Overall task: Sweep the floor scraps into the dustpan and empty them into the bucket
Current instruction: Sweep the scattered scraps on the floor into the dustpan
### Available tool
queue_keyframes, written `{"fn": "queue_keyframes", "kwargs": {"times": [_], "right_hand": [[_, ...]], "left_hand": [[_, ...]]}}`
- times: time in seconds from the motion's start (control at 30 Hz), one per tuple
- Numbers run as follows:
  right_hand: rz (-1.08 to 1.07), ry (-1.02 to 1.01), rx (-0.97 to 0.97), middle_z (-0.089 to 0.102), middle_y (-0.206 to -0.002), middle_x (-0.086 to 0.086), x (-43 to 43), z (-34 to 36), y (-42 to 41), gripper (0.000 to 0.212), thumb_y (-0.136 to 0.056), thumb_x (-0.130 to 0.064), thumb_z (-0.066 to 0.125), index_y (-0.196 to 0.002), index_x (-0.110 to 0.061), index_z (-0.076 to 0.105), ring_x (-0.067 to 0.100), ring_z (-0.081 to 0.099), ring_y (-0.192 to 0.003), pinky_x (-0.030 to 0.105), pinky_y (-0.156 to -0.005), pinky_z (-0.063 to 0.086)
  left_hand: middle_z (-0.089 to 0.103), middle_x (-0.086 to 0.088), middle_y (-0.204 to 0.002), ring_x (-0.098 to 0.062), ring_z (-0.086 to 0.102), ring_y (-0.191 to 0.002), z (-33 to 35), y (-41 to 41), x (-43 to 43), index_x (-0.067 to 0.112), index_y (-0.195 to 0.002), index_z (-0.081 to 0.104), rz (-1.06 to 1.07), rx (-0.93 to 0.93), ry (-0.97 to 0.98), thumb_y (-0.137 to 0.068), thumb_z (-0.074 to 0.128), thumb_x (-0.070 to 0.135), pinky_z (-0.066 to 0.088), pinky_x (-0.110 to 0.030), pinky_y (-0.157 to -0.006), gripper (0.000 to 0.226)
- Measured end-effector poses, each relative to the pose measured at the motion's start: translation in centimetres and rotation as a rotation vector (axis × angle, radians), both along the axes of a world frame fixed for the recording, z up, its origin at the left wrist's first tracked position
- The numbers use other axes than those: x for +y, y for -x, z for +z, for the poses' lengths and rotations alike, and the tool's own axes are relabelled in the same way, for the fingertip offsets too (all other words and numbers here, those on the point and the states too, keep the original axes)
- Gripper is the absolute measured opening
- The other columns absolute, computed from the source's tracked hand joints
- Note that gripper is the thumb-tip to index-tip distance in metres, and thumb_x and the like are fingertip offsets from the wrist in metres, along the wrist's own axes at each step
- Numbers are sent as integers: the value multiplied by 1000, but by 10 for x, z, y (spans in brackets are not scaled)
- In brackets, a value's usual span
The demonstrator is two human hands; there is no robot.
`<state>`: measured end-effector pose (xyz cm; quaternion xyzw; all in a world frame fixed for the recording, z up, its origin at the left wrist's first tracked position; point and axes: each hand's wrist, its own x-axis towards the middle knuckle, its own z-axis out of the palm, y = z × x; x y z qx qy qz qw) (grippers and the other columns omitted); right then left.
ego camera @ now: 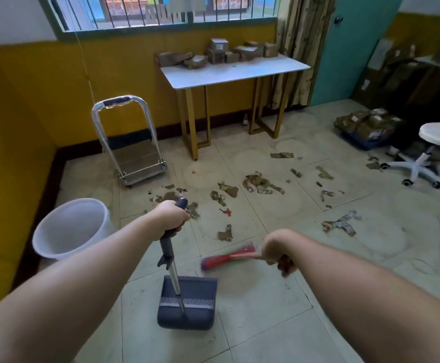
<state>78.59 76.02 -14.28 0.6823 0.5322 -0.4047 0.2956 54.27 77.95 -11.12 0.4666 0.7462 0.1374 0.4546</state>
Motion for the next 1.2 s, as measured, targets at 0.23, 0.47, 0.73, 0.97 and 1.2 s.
{"fn": "queue_keyframes", "kwargs": {"times": [0.23,0.47,0.73,0.97,1.2], "right_hand": [[-189,-46,48,38,-67,9,-28,-17,-4,39,-103,-29,34,-65,-27,27,15,34,-48,18,-39,33],[-410,-262,142,50,-70,11,-37,-12,-19,14,-98,-18,37,-91,-7,40,17,49,-42,23,-45,46],[-689,-369,284,49,-60,3,-49,5,-29,23,-96,-27,52,-86,-7,53,11,44,-33,20,-41,36],[-748,-426,327,56,-73,8,-56,16,-77,23,-94,-20,53,-110,-4,48,15,54,-53,23,-43,46],[-835,-461,368,50,-71,8,-50,27,-163,10,-96,-11,52,-100,-2,51,14,48,-50,22,-44,43]], "left_hand": [[51,-7,-65,-16,45,-47,-5,17,-2,5,-92,54,-32,11,-29,-91,59,20,40,-25,-46,16],[51,-6,-60,-14,45,-44,12,-8,16,3,-90,55,-77,-43,-83,-90,61,21,39,-23,-42,19],[50,-4,-67,-13,45,-50,27,-52,21,10,-89,53,-213,-59,-157,-91,61,22,40,-22,-42,14],[53,-6,-69,-15,47,-52,49,-112,35,12,-86,54,-270,-60,-217,-88,62,23,42,-26,-47,14],[55,-7,-72,-14,47,-51,64,-197,46,9,-90,55,-266,-94,-265,-90,60,21,41,-25,-44,12]]}}
